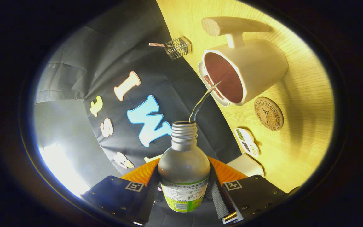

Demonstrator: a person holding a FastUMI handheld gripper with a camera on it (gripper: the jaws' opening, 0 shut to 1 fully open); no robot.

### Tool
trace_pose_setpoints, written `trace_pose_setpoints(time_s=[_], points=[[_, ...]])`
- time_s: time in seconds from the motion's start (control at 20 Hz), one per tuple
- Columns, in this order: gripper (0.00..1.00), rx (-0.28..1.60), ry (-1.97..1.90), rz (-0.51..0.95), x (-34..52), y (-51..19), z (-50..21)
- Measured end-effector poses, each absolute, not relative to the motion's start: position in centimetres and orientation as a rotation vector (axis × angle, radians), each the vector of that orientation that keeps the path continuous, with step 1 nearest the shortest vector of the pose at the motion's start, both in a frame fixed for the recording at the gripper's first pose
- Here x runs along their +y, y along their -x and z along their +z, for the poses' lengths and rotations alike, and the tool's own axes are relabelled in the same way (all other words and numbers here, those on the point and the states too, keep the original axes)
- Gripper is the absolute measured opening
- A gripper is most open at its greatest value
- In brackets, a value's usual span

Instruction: Take the bottle from table, then pour the juice into the cup, finally place the bottle on the coaster

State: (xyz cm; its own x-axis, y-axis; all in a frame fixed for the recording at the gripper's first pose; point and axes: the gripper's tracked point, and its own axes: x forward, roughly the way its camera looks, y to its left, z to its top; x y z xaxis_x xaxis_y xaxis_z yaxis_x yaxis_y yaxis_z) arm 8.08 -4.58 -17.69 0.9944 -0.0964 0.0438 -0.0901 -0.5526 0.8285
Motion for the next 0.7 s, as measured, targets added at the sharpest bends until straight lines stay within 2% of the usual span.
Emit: trace_pose_setpoints(time_s=[0.7], points=[[0.77, -0.159, -2.179, -0.048, -6.7, -8.6, -19.4]])
